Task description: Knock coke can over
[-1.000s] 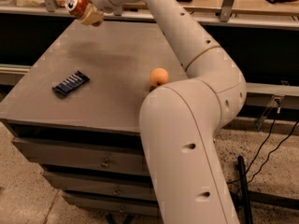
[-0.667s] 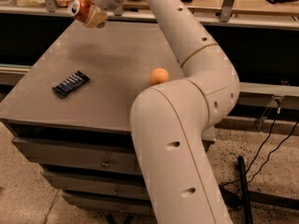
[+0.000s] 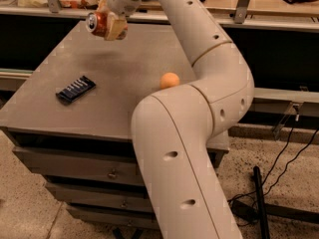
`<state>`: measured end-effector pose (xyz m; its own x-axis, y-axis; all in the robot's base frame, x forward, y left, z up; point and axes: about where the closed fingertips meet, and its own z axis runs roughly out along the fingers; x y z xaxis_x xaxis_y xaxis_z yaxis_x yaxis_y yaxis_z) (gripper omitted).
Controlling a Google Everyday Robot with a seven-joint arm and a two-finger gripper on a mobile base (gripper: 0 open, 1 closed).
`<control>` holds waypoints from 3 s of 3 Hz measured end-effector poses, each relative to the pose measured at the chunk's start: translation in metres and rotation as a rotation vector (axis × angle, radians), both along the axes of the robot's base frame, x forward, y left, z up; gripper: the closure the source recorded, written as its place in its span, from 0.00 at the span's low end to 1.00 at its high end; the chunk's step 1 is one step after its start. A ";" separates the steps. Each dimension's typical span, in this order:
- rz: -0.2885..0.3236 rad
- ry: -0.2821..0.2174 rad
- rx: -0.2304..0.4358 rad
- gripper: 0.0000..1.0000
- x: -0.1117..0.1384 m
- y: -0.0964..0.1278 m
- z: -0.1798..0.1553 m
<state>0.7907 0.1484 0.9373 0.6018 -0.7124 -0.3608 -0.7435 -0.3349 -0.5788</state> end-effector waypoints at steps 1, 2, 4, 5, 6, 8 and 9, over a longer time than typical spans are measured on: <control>-0.007 -0.001 -0.090 1.00 -0.005 -0.016 -0.003; -0.026 -0.006 -0.189 1.00 -0.007 -0.030 -0.006; -0.037 0.037 -0.355 1.00 -0.022 -0.045 -0.024; -0.064 0.048 -0.422 1.00 -0.024 -0.049 -0.032; -0.084 0.075 -0.476 1.00 -0.030 -0.049 -0.047; -0.085 0.143 -0.487 1.00 -0.049 -0.041 -0.075; -0.092 0.143 -0.469 0.84 -0.052 -0.040 -0.077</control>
Offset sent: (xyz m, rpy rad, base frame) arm -0.0228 -0.0549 -0.0067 -0.3210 -0.0202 -0.0572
